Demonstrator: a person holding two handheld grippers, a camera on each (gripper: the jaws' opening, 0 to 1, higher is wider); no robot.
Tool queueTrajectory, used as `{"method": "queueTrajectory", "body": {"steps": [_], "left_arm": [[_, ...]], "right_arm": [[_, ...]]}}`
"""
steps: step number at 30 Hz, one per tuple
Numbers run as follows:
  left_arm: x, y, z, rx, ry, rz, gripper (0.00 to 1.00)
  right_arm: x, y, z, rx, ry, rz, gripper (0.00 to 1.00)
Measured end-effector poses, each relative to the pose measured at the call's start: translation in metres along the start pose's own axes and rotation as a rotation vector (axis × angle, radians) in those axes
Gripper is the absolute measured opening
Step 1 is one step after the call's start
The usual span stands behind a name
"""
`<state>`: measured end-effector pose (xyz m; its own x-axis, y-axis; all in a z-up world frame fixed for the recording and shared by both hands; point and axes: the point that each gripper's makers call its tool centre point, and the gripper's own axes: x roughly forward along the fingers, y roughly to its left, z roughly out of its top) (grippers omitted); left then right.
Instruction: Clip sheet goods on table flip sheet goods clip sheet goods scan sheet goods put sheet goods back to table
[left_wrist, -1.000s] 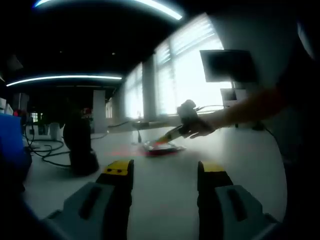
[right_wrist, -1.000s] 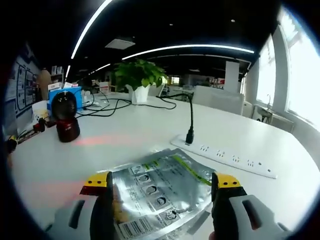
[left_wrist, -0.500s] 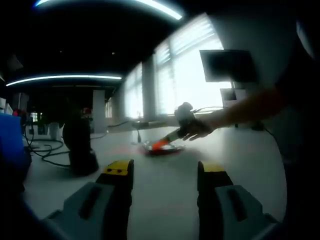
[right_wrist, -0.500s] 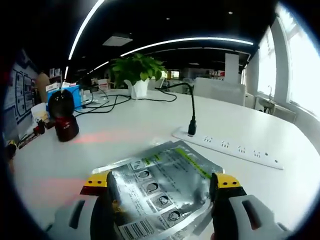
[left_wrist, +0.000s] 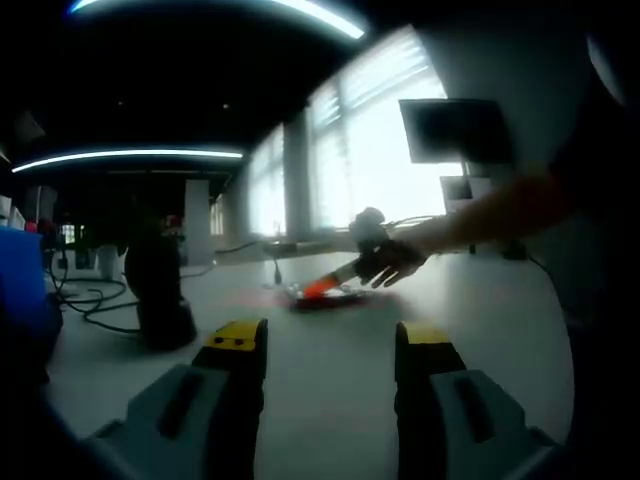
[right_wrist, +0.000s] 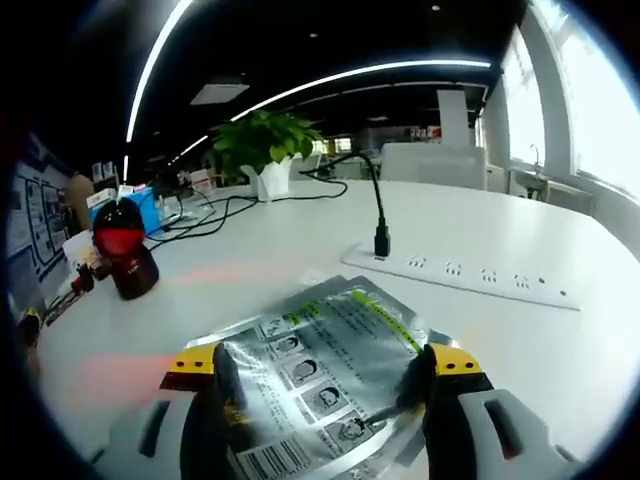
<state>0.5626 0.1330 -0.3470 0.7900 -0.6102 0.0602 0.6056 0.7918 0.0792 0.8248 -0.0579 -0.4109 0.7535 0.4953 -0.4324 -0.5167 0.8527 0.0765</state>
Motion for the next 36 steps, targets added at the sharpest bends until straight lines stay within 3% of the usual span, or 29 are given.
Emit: {"method": "queueTrajectory", "body": {"steps": [8, 13, 18, 28, 36], "left_arm": [[0.000, -0.002, -0.001, 0.013, 0.006, -0.002, 0.44], [0.000, -0.002, -0.001, 0.011, 0.006, -0.003, 0.44], [0.000, -0.003, 0.000, 0.010, 0.002, -0.006, 0.44], [0.000, -0.001, 0.001, 0.006, -0.005, 0.003, 0.44], [0.000, 0.001, 0.001, -0.001, -0.005, 0.015, 0.44]], "right_arm": [[-0.001, 0.002, 0.004, 0.017, -0.017, -0.034, 0.75], [-0.006, -0.004, 0.022, 0.174, -0.085, -0.052, 0.74], [-0.023, 0.002, 0.039, 0.026, -0.099, -0.052, 0.74], [-0.065, 0.027, 0.078, -0.024, -0.189, -0.005, 0.70], [-0.102, 0.056, 0.092, -0.055, -0.250, 0.050, 0.66]]}}
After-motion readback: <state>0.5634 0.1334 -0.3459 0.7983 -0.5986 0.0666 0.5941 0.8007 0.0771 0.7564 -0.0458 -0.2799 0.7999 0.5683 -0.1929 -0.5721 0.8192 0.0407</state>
